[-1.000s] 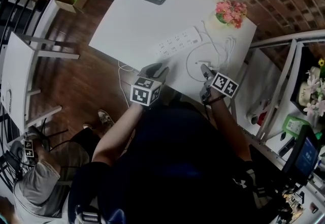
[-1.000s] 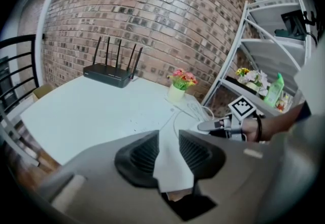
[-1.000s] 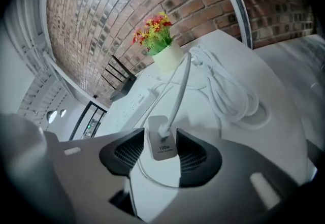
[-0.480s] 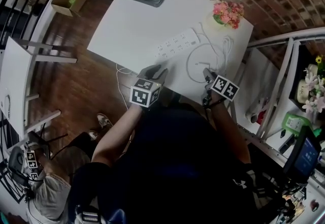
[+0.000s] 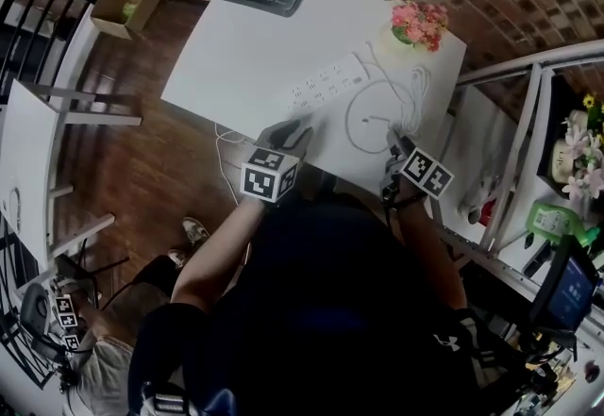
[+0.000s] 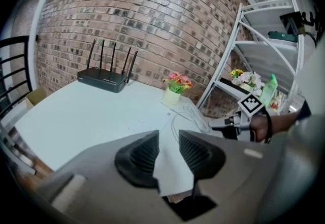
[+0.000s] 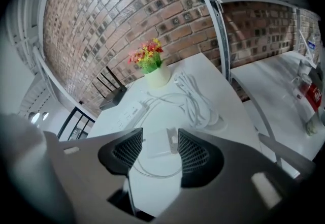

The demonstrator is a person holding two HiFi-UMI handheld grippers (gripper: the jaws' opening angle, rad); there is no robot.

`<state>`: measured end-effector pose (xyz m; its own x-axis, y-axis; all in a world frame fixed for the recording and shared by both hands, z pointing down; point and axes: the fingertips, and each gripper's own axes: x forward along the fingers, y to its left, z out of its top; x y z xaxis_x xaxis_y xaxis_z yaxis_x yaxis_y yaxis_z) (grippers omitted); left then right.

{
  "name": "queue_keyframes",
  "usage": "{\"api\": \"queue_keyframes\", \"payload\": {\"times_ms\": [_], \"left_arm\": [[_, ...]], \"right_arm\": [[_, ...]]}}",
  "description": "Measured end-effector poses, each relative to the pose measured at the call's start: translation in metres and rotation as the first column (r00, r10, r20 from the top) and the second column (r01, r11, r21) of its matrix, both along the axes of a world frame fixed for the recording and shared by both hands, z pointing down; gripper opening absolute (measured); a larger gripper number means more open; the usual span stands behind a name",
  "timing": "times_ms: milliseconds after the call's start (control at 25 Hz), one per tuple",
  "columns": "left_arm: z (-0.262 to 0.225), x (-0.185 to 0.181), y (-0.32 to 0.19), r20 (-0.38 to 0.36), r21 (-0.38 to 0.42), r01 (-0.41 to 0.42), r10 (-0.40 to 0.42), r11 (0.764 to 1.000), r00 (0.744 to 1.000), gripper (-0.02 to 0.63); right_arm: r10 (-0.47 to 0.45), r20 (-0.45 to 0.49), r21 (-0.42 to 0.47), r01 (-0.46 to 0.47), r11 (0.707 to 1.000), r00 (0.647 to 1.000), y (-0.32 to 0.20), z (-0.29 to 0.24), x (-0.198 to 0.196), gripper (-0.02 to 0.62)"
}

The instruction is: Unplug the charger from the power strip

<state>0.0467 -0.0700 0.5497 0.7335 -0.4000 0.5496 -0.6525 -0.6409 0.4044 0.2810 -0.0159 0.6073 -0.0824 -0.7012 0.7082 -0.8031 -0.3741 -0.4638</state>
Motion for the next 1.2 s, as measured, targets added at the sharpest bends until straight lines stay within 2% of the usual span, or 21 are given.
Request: {"api": "queue_keyframes", "payload": {"times_ms": [160, 320, 480, 600, 760, 1000, 1080, 1200], "left_arm": [[-0.022, 0.002, -0.004, -0.041, 0.056, 0.014, -0.011, 0.998, 0.999, 0.108], [-0.053, 0.005, -0.006, -0.097, 0.124, 0.017, -0.005, 0.992, 0.995, 0.1], [-0.082, -0.004, 0.0, -0.149, 0.181, 0.029, -0.002, 0.983, 0.989, 0.092], [-0.098, -0.003, 0.008, -0.18, 0.214, 0.015, 0.024, 0.977, 0.983, 0.086], [-0.11, 0.002, 0.013, -0.2, 0.256, -0.01, 0.063, 0.967, 0.978, 0.077], [-0.138, -0.007, 0.016, -0.227, 0.414, 0.035, 0.066, 0.91, 0.972, 0.043], [-0.148, -0.01, 0.017, -0.246, 0.433, 0.052, 0.062, 0.9, 0.967, 0.043], [-0.155, -0.012, 0.019, -0.268, 0.435, 0.061, 0.065, 0.898, 0.961, 0.043]], "right_arm": [[-0.065, 0.012, 0.112, 0.063, 0.992, 0.998, -0.015, -0.037, -0.024, 0.216], [-0.149, 0.009, 0.209, 0.144, 0.967, 0.989, -0.028, -0.074, -0.054, 0.185], [-0.229, 0.012, 0.292, 0.216, 0.932, 0.973, -0.03, -0.108, -0.096, 0.087], [-0.283, -0.006, 0.342, 0.268, 0.901, 0.959, -0.028, -0.127, -0.121, 0.04], [-0.33, -0.07, 0.394, 0.33, 0.858, 0.941, -0.029, -0.151, -0.137, 0.012], [-0.384, -0.224, 0.422, 0.445, 0.79, 0.896, -0.027, -0.178, -0.16, 0.011], [-0.396, -0.262, 0.423, 0.474, 0.772, 0.88, -0.026, -0.183, -0.166, 0.011], [-0.406, -0.302, 0.431, 0.503, 0.749, 0.863, -0.024, -0.192, -0.173, 0.011]]}}
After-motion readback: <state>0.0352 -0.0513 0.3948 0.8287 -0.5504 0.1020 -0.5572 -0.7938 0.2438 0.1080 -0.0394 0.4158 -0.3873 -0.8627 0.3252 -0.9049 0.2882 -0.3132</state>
